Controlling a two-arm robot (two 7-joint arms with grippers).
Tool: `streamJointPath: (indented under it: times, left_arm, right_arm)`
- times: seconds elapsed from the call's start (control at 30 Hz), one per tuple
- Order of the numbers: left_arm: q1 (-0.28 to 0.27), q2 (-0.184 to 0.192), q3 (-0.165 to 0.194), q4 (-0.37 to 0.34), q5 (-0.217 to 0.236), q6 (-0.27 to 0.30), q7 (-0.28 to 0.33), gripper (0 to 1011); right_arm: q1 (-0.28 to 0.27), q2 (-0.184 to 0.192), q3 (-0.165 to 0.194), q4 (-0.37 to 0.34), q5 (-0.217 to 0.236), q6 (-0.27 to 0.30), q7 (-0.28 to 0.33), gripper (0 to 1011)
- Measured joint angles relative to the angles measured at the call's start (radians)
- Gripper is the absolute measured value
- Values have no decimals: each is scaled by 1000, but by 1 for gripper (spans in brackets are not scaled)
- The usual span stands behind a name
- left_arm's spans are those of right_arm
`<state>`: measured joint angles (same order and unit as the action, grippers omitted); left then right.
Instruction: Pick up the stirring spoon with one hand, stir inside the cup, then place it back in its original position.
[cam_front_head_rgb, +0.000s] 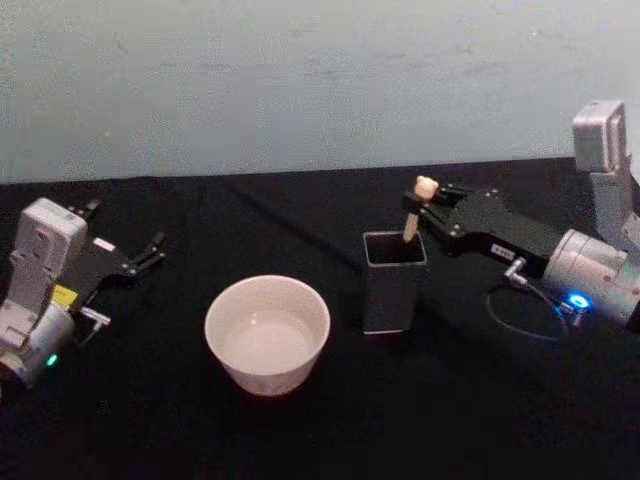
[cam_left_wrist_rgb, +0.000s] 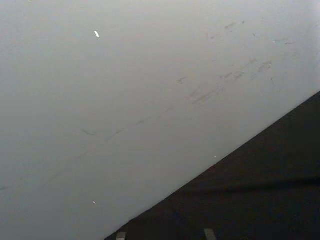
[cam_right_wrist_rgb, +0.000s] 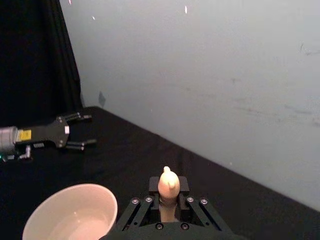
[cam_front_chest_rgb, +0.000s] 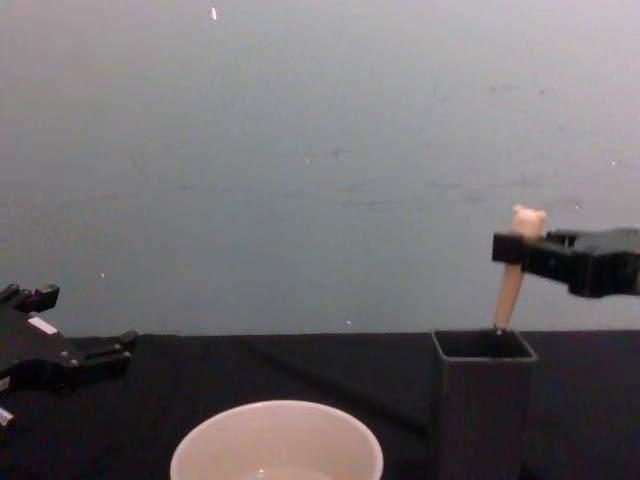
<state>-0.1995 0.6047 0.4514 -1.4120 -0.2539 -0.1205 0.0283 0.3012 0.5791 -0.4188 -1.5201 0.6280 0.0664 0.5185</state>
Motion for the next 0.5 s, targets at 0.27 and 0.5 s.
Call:
streamJointPath:
  times: [0.27,0.5]
  left_arm:
    - [0,0,0,0,0,0,0,1001]
    - [0,0,0,0,0,0,0,1001]
  right_arm:
    - [8,-17,-20,36,-34,19,-7,210]
    - [11,-31,-27,62,-57,30,-9,210]
